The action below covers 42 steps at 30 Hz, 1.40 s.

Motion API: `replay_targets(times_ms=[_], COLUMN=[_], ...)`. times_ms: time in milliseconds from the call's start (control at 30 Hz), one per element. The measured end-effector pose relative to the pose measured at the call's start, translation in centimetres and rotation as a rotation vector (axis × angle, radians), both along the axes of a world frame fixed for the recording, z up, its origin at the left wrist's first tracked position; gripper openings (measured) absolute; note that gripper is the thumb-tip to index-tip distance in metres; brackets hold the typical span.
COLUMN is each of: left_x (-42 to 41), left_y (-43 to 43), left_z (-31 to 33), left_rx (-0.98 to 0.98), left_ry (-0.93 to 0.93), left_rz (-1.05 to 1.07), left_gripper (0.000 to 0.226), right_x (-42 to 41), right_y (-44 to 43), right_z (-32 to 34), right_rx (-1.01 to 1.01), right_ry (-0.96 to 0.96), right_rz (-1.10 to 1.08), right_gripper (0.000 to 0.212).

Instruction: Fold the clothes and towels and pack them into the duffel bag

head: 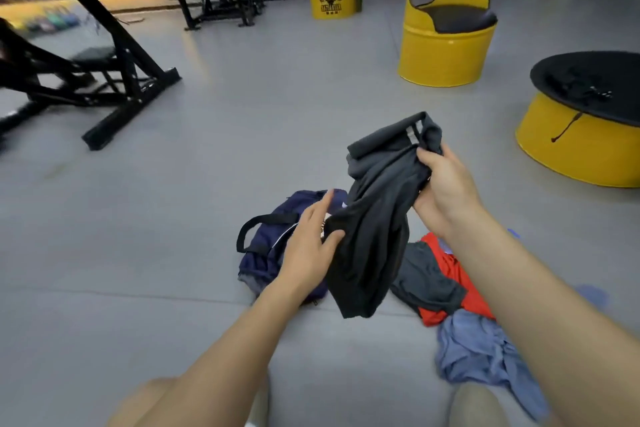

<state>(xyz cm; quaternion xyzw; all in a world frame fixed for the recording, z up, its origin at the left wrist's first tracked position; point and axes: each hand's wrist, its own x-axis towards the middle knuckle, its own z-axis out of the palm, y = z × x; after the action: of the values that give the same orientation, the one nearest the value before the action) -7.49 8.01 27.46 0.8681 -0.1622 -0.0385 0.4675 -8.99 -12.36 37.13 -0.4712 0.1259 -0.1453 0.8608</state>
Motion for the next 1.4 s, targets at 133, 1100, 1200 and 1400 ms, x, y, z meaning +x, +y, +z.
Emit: replay_targets(times_ms=[133,1100,1200,1400], left_x=[0.7,1.3,1.2,1.7], left_y=[2.0,-1.3,-1.2,-1.0], left_z=[0.5,5.9,5.3,5.6], left_rx=[0.123,-0.506,-0.453,-0.532], left_ry=[0.108,0.335,0.284,0.329], left_rz=[-0.044,-0.156,-0.075,0.027], left_gripper=[0.012,0.055,0.051,0.032], right_x=[-0.4,-2.6,-2.4,-2.3], right_y=[1.4,4.1,4.0,3.5], right_z=[-1.9,-5.7,-5.6,-5.5], right_rx=[0.059,-1.185,-1.129,-1.069], right_ry=[0.005,0.011,0.008,0.034], right_rz=[-0.003,0.045,0.081,0.289], right_gripper=[0.033,0.042,0.042,0.061])
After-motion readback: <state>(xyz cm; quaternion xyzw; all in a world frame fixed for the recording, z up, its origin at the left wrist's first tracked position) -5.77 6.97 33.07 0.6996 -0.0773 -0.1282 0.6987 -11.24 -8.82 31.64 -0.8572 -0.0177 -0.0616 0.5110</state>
